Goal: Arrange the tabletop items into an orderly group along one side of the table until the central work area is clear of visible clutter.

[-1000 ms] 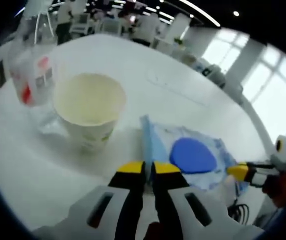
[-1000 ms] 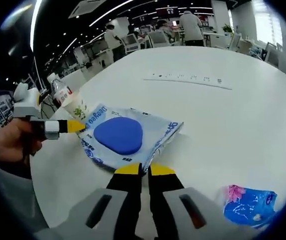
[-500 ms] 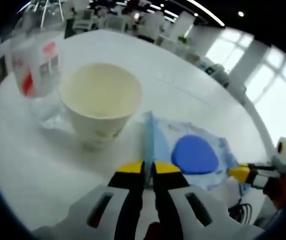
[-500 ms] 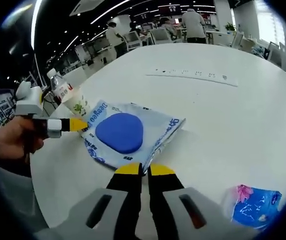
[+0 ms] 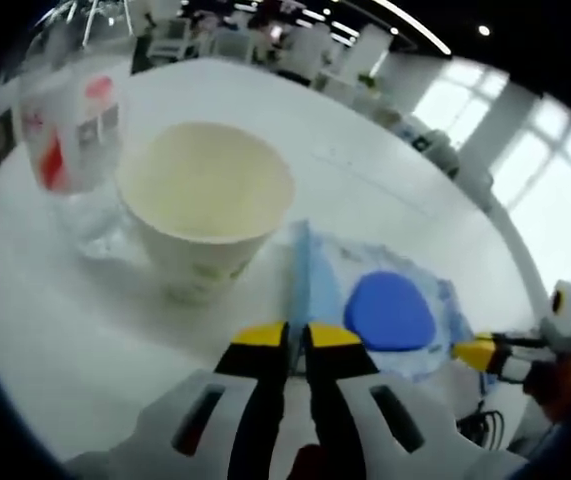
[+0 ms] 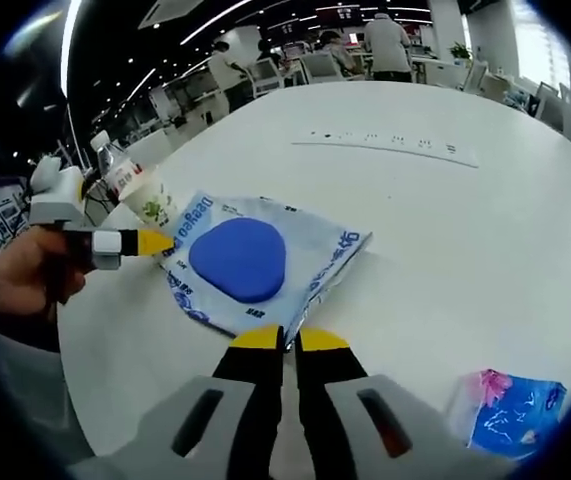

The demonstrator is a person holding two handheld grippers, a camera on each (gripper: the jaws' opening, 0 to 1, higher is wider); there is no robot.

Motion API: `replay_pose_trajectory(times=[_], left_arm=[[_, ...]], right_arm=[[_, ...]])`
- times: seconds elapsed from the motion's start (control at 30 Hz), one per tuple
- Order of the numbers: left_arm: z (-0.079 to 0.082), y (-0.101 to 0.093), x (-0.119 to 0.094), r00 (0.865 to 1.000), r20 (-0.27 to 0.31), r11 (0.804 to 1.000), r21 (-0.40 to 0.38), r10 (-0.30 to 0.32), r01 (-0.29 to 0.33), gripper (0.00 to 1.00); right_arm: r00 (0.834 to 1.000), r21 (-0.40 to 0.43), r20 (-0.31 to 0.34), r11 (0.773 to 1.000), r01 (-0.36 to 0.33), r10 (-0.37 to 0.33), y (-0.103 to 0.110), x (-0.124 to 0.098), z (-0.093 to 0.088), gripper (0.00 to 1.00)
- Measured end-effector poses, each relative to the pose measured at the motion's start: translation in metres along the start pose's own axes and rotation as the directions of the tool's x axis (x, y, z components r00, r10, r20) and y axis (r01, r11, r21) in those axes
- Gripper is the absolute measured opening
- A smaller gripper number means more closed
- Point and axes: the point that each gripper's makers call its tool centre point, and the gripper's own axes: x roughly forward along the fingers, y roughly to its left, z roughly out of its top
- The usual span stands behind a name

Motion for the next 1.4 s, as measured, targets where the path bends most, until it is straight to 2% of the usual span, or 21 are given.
replay_pose_trajectory(times=[0.47, 0.67, 1.07, 1.2, 1.4], left_arm=[[-0.001, 0.003, -0.002, 1.000, 0.001, 1.000, -0.023, -0.011, 0.011, 0.05], [0.001, 0.006, -0.006, 1.000, 0.001, 0.999, -0.034, -0.018, 0.018, 0.09], [0.001, 0.013, -0.025, 1.000, 0.017, 1.000, 0.021, 0.004, -0.005, 0.10], [-0.003, 0.016, -0.034, 1.000, -0.007, 0.995, 0.099, -0.007, 0.008, 0.11], [-0.006, 0.028, -0.049, 1.000, -0.007, 0.994, 0.106, -0.001, 0.002, 0.15]], right_arm=[[1.000, 0.009, -0.008, 1.000, 0.006, -0.006, -0.002, 0.003, -0.004, 0.03], [1.000, 0.009, -0.009, 1.000, 0.018, -0.018, -0.004, 0.000, -0.004, 0.07], [0.999, 0.047, -0.002, 0.997, 0.053, -0.053, -0.010, -0.011, -0.007, 0.10], [0.998, 0.041, 0.001, 0.997, 0.060, -0.061, -0.010, -0.016, -0.005, 0.11], [0.998, 0.053, 0.010, 0.996, 0.066, -0.066, -0.008, -0.024, -0.005, 0.11]])
